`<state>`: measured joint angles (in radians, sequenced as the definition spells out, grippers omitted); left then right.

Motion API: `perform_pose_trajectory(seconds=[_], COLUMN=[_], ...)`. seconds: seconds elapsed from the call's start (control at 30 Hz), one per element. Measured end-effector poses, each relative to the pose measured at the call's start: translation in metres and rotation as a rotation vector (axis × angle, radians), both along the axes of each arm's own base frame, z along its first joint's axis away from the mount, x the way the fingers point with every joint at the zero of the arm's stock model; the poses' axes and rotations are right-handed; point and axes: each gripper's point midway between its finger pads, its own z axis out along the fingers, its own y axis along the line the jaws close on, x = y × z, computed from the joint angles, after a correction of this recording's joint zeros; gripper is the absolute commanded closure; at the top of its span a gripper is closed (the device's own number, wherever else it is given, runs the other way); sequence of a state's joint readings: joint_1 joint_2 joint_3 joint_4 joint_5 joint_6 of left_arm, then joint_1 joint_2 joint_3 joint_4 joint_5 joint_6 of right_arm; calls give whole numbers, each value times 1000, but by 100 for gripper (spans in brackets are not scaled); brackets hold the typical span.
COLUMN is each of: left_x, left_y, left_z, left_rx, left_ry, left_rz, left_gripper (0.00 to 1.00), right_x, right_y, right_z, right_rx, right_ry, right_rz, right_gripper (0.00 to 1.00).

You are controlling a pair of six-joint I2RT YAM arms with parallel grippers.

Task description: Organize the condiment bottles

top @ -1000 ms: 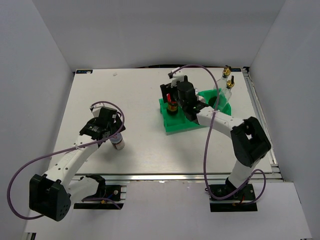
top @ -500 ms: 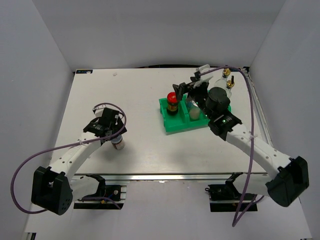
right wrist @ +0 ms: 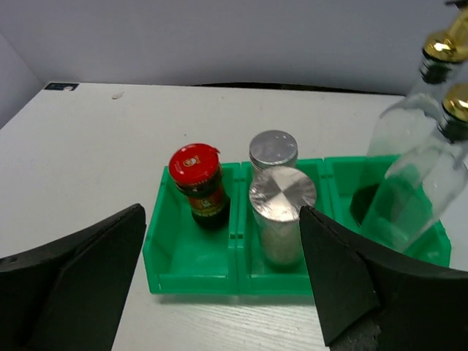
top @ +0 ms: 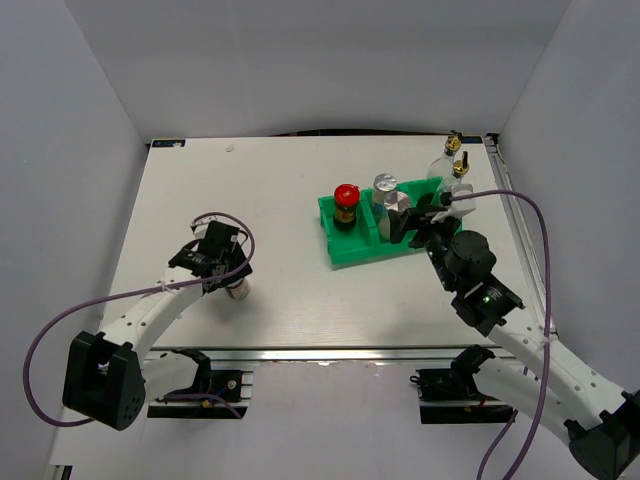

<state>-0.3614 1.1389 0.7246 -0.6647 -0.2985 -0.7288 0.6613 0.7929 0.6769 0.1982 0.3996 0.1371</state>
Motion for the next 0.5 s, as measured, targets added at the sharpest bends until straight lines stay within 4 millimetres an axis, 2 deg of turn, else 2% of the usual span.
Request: perform_pose_trajectory(seconds=[0.03,0.1,0.13,0.17,0.23,0.27,0.37,0.5], left_x=[0,0,0,0,1,1,2,15], left_y=[0,-1,-1,-2,-5,-7,-20,-56], left_z=[0,0,0,0,0,1,5,26], left_rx=[0,-2,-3,-4,-11,-14,-30,-69], left_ry=[0,3,3,5,10,12,10,-39], left_rz=[-3,-9,-13,-19,-31,-39,-80,-177], left_gripper=[54,64,74,80,97,100,100,100], right_x=[-2,-7,-9,-10,-15,-17,-23,-30], right_y=[-5,-15,-20,-24,-35,-40,-63,-95], right_z=[-6,-18,-24,-28,-36,-38,-40,-43], right_rx=[3,4,4,6,13,19,46,78], right_ry=[14,42,56,64,78,80,58,48], right_rz=[-17,-54,-73,-89,-128,-147,-239,-386], right_gripper=[11,11,11,11,11,11,11,10])
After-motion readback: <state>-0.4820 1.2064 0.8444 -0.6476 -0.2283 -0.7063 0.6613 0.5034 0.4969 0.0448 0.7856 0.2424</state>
